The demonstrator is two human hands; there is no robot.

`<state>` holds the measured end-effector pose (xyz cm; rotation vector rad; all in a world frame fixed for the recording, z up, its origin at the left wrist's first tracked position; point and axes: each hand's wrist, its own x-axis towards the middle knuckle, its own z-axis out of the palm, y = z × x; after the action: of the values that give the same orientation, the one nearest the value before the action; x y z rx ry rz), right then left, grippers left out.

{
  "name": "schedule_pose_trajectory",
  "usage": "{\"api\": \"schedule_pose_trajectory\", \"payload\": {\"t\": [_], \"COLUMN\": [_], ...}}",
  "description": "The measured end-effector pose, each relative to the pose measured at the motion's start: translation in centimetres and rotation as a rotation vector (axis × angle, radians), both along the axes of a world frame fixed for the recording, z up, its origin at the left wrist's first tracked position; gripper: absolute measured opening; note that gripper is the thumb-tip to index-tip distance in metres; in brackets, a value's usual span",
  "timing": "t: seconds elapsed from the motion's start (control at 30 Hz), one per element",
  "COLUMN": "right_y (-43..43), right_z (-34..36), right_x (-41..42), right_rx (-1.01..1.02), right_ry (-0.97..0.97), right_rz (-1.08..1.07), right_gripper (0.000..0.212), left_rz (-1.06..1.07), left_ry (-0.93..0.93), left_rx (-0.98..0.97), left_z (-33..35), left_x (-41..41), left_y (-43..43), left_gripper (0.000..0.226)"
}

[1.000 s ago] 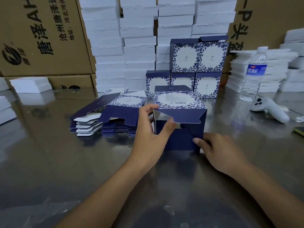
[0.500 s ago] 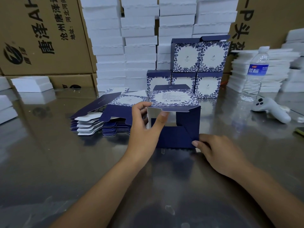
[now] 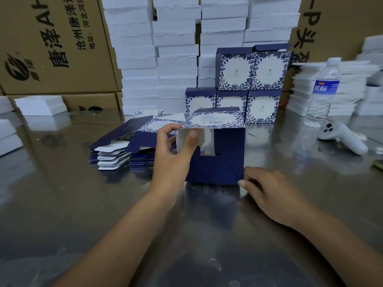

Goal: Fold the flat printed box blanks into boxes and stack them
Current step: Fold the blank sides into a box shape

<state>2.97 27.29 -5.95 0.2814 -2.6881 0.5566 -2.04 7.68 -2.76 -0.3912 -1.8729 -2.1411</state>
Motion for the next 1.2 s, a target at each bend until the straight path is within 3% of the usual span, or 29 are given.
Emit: {"api": "schedule_pose_trajectory", "payload": {"t": [0.23, 0.4, 0.6, 0.8, 0.97, 1.1, 1.2], "right_y": [-0.1, -1.0, -1.7, -1.9, -1.5, -1.2, -1.2], "right_z": [0.2, 0.7, 1.8, 1.9, 2.4, 2.9, 3.1], "right_x": [0.0, -0.4, 0.7, 0.7, 0.8, 0.9, 0.9], "right_rx": [-0.088, -0.570, -0.504, -0.482, -0.555, -0.586, -0.572], "right_ry": [0.065, 0.400, 0.667, 0.609, 0.625, 0.657, 0.699], "right_rz": [-0.106, -0.087, -0.044, -0.009, -0.009, -0.007, 0.036], "right_gripper": [0.037, 0.052, 0.055, 0.044, 0.014, 0.024, 0.008], "left_rz": [0.001, -0.082, -0.083, -0.109, -0.178, -0.140, -0.065], "left_ry": [0.017, 0.091, 0.184, 0.282, 0.363, 0.426, 0.430], "left_rx": [0.024, -0.109, -0.269, -0.388, -0.395, -0.408, -0.487], "left_z": [0.1, -0.1, -1.1, -1.4, -1.6, -1.8, -2.2], "left_x": [0.0, 0.9, 1.4, 1.6, 1.4, 0.9, 0.5], "left_y": [0.0, 0.5, 1.2, 1.1, 0.9, 0.8, 0.7], "left_gripper": [0.049, 0.049, 0.040, 0.055, 0.048, 0.039, 0.039]}}
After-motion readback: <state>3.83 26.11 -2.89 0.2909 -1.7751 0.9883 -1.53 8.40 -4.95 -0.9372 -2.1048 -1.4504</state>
